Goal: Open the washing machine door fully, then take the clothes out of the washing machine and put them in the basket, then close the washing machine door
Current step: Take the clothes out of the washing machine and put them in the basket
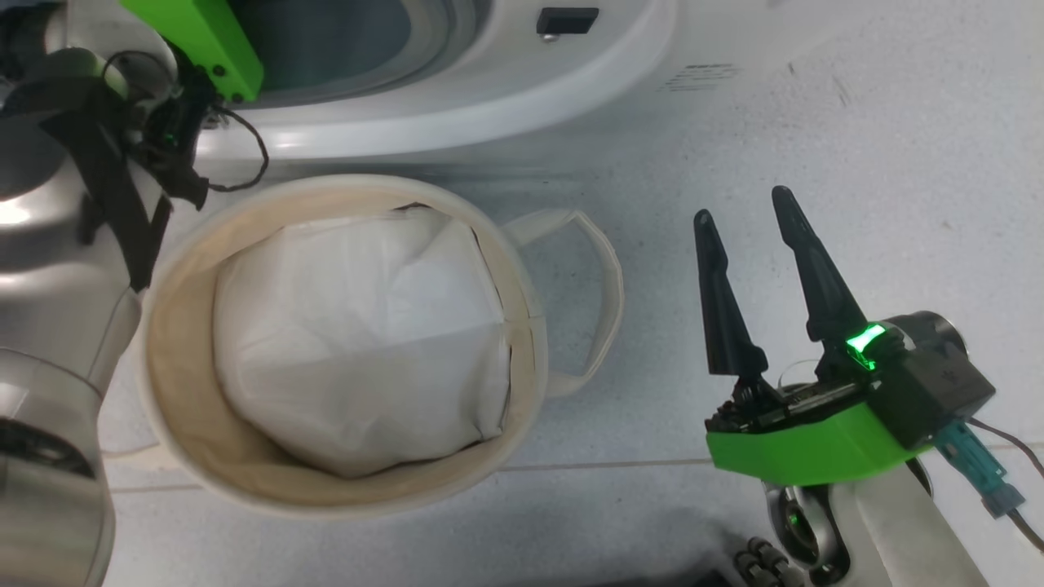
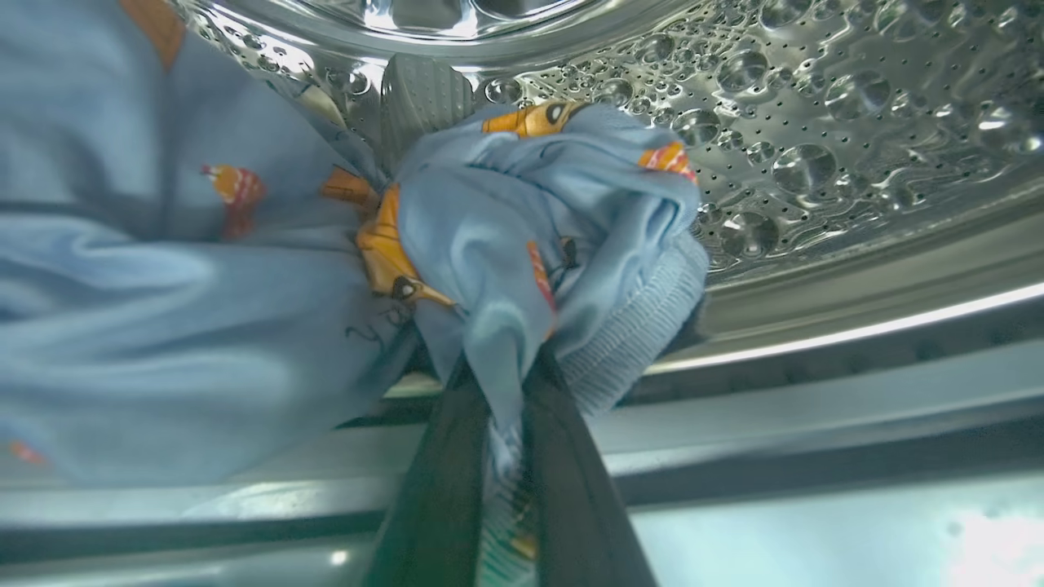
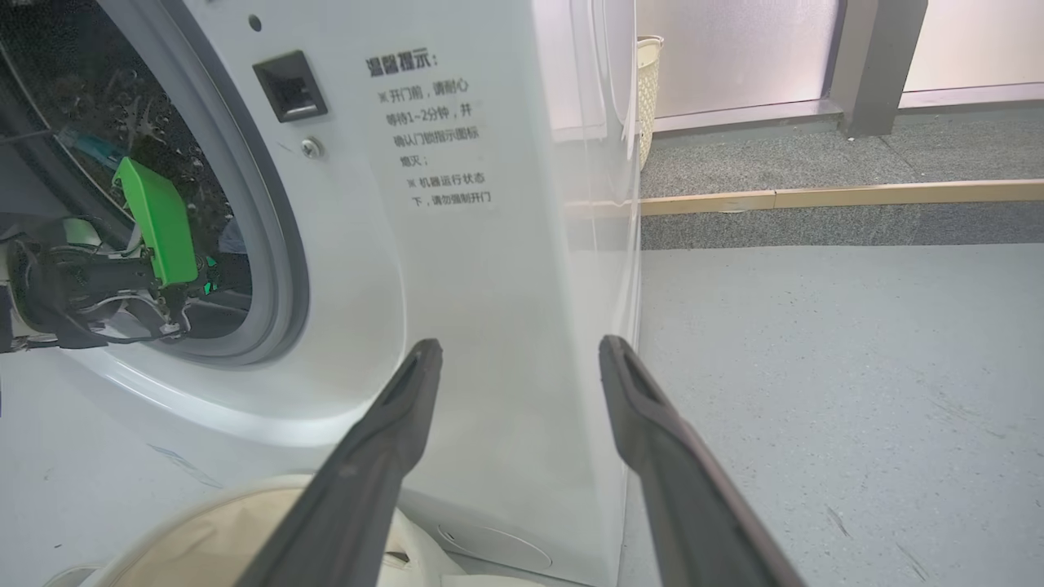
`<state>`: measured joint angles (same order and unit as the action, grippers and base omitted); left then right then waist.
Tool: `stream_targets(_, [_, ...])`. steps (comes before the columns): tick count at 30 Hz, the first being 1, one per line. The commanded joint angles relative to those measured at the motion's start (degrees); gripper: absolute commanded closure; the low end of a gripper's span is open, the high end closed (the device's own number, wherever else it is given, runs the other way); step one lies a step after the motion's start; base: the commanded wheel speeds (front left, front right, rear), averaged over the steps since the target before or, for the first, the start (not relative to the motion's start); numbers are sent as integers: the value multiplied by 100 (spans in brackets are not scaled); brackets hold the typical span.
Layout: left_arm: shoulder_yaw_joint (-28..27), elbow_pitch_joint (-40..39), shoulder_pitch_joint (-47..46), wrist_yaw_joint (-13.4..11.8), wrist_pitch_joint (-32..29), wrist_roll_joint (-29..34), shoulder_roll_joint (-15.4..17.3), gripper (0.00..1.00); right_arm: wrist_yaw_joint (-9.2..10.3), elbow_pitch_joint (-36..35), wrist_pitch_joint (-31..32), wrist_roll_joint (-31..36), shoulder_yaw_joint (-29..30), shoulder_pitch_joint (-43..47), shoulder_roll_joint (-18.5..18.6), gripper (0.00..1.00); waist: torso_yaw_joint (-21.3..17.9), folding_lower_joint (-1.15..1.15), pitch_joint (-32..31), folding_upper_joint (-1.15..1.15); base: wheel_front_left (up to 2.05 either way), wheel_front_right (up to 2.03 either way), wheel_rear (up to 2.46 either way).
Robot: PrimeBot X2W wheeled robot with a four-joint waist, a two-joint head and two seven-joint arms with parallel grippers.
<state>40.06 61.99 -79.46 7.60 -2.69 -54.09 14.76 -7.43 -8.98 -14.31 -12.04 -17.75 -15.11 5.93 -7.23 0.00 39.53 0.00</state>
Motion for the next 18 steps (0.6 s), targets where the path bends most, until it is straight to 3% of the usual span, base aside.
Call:
stream_targets(1, [7,17,46,-11,11,-28,180,100,-6,-173,-68,37,-118,27,-57,0,27,0,-57,0,0,0,0])
stream_targets(11, [186,-257,394,-11,707,-237,199,100,-6,-34,-68,-132,-69,3,-8,0,220,0,-532,0,0,0,0])
stream_targets(18, [593,-1055,1071,-11,1254,-356,487,100,-6,153,-69,-368,19,86,62,0,436,0,-1111,0,0,0,0])
